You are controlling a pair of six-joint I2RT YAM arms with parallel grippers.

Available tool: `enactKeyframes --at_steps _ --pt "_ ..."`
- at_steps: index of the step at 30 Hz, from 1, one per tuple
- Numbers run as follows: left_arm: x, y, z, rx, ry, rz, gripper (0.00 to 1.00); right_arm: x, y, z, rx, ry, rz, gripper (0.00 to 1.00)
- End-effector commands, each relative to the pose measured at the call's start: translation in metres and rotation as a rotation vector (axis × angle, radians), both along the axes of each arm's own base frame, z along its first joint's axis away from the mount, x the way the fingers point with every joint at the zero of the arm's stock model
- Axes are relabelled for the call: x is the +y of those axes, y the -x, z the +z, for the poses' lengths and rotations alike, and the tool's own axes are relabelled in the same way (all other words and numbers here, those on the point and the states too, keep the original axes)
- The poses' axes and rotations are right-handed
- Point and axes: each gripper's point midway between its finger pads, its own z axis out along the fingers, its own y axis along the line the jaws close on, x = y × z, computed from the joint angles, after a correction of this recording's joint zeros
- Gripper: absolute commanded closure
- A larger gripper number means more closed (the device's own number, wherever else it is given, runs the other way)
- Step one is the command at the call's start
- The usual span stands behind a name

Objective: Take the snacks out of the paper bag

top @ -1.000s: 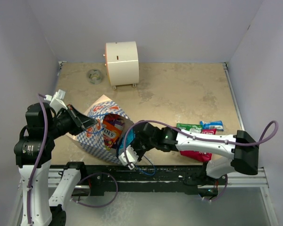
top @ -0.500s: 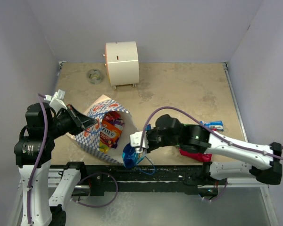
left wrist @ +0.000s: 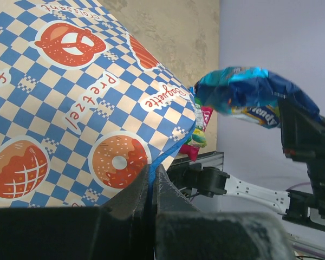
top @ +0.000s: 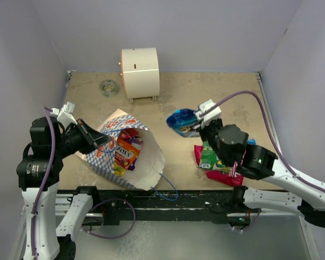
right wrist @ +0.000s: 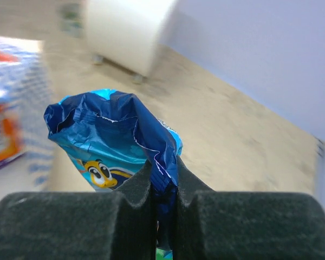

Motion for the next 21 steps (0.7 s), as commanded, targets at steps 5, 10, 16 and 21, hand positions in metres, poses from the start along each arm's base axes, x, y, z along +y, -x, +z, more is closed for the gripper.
enactKeyframes --at_steps 5,10,16,21 --pt "-0.001 -0.013 0.008 -0.059 -0.010 -0.017 1.00 -0.127 -0.092 0.003 -0.021 -0.190 -0.679 1.00" --pt "-0.003 -0.013 0.010 -0.063 -0.005 -0.030 1.00 -0.183 -0.129 -0.044 0.058 -0.056 -0.909 1.00" --pt "-0.005 -0.012 0.012 -0.069 0.007 -0.041 1.00 -0.235 -0.134 -0.087 0.033 0.250 -1.116 1.00" --pt "-0.006 -0.012 0.010 -0.065 0.014 -0.045 1.00 -0.229 -0.135 -0.134 0.080 0.307 -1.044 1.00"
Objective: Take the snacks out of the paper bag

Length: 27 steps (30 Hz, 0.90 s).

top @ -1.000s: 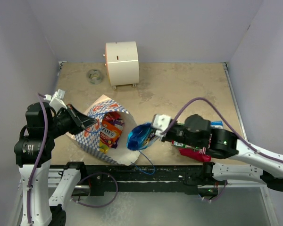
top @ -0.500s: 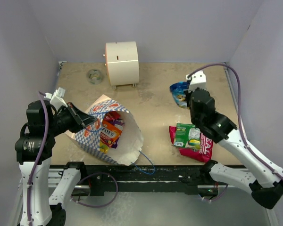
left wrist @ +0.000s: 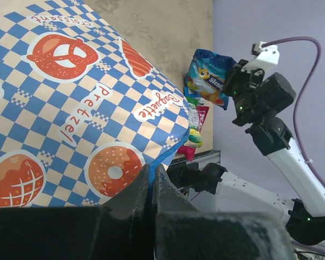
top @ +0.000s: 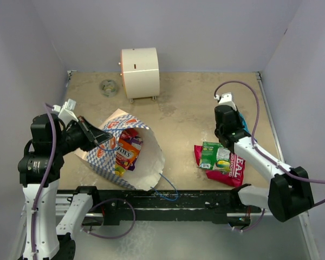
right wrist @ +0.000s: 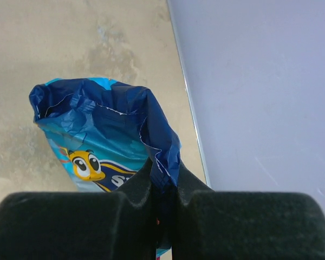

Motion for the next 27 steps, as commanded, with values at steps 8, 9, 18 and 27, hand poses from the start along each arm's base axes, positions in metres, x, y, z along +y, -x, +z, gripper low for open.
enactKeyframes --at_steps 8,9,18,27 --pt "-0.003 -0.002 0.003 -0.048 0.008 -0.026 1.00 0.031 -0.001 -0.024 -0.007 -0.274 0.042 0.95" --pt "-0.003 -0.002 0.002 -0.048 0.005 -0.026 1.00 0.035 0.003 -0.031 0.026 -0.312 0.041 0.93" --pt "-0.002 0.000 0.000 -0.044 -0.001 -0.015 1.00 0.066 0.025 -0.059 0.043 -0.660 -0.061 0.77" --pt "0.000 0.008 0.002 -0.041 -0.009 -0.006 1.00 0.054 0.051 -0.065 -0.014 -0.748 -0.202 0.53"
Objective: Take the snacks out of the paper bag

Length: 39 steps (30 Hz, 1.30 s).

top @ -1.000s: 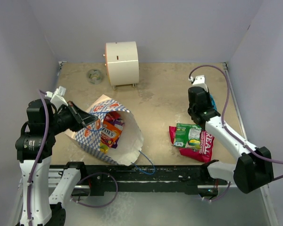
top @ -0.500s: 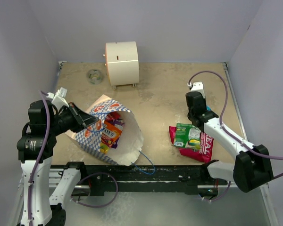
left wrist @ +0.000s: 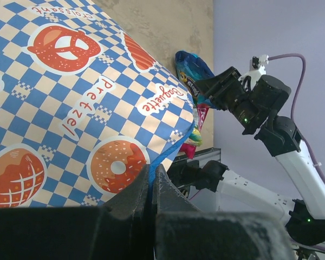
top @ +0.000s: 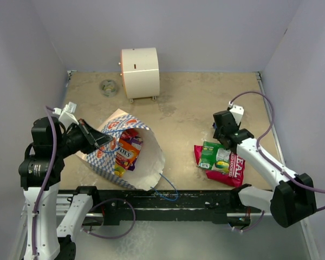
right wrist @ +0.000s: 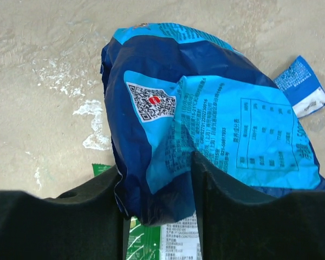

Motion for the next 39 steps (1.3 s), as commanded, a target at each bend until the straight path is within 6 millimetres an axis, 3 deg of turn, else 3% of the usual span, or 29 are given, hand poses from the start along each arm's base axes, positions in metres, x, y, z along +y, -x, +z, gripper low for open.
enactKeyframes --at_steps 1,5,9,11,14,19,21,25,29,33,39 --pt "0.001 0.003 0.007 -0.040 -0.014 0.002 1.00 -0.005 0.009 0.020 -0.072 -0.059 -0.077 0.51" --pt "0.002 0.006 0.008 -0.039 -0.021 0.003 1.00 0.000 0.006 0.062 -0.178 -0.080 0.007 0.32" --pt "0.003 0.008 0.009 -0.039 -0.028 0.005 1.00 0.049 -0.006 0.111 -0.362 -0.099 0.444 0.17" --pt "0.003 0.008 0.009 -0.038 -0.025 0.005 1.00 0.083 0.000 0.130 -0.471 -0.130 0.683 0.16" --pt "0.003 0.008 0.012 -0.046 -0.024 0.006 1.00 0.104 0.011 0.153 -0.589 -0.170 0.817 0.15" --pt "0.003 0.008 0.013 -0.049 -0.023 0.016 1.00 0.170 0.047 0.179 -0.721 -0.162 1.227 0.16" --pt "0.004 0.008 0.014 -0.054 -0.021 0.023 1.00 0.204 0.070 0.178 -0.733 -0.132 1.406 0.16" --pt "0.003 0.007 0.012 -0.042 -0.004 0.027 1.00 0.271 0.141 0.155 -0.780 -0.055 1.857 0.18" --pt "0.002 0.009 0.009 -0.027 0.006 0.033 1.00 0.316 0.169 0.146 -0.879 0.055 1.978 0.17" --pt "0.002 0.012 0.004 -0.004 0.006 0.028 1.00 0.358 0.173 0.125 -0.889 0.150 2.035 0.20" --pt "0.001 0.014 0.003 0.011 -0.001 0.010 1.00 0.397 0.142 0.080 -0.855 0.417 2.012 0.22"
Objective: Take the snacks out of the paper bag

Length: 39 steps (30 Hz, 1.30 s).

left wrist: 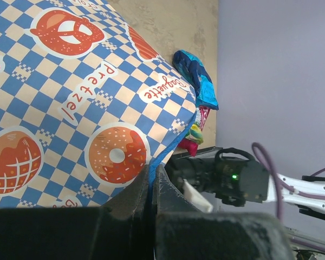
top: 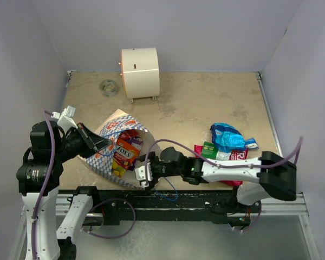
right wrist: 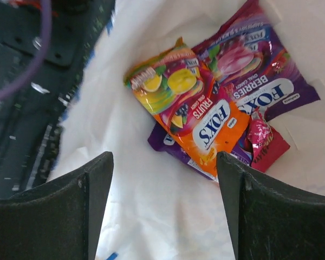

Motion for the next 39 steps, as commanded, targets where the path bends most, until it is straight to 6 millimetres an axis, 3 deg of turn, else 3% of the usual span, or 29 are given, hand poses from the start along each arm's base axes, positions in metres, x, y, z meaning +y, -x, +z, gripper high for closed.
enactKeyframes --at_steps 1,5,11,16,17,20,25,33,39 --pt "-0.002 0.001 0.004 -0.004 0.001 -0.012 1.00 0.030 -0.041 0.025 -0.262 -0.060 -0.077 0.22" --pt "-0.002 0.004 0.001 0.001 0.000 -0.023 1.00 0.041 -0.064 -0.004 -0.260 0.044 -0.160 0.28" --pt "-0.004 0.009 -0.004 0.007 0.010 -0.034 1.00 0.056 -0.071 -0.025 -0.263 0.072 -0.159 0.27" --pt "-0.007 0.012 -0.004 0.006 0.019 -0.054 1.00 0.075 -0.071 -0.029 -0.120 0.016 -0.188 0.25" --pt "-0.007 0.012 -0.004 0.003 0.018 -0.058 1.00 0.082 -0.073 -0.019 -0.085 -0.018 -0.210 0.25" --pt "-0.007 0.013 -0.003 -0.001 0.014 -0.060 1.00 0.090 -0.080 -0.013 0.056 -0.096 -0.324 0.23" --pt "-0.007 0.014 -0.002 -0.004 0.012 -0.065 1.00 0.098 -0.094 -0.021 0.267 -0.158 -0.517 0.16" --pt "-0.007 0.015 -0.002 -0.004 0.012 -0.065 1.00 0.094 -0.103 -0.067 0.340 -0.085 -0.639 0.04" --pt "-0.006 0.014 -0.003 0.004 0.009 -0.053 1.00 0.080 -0.103 -0.103 0.335 0.016 -0.684 0.12"
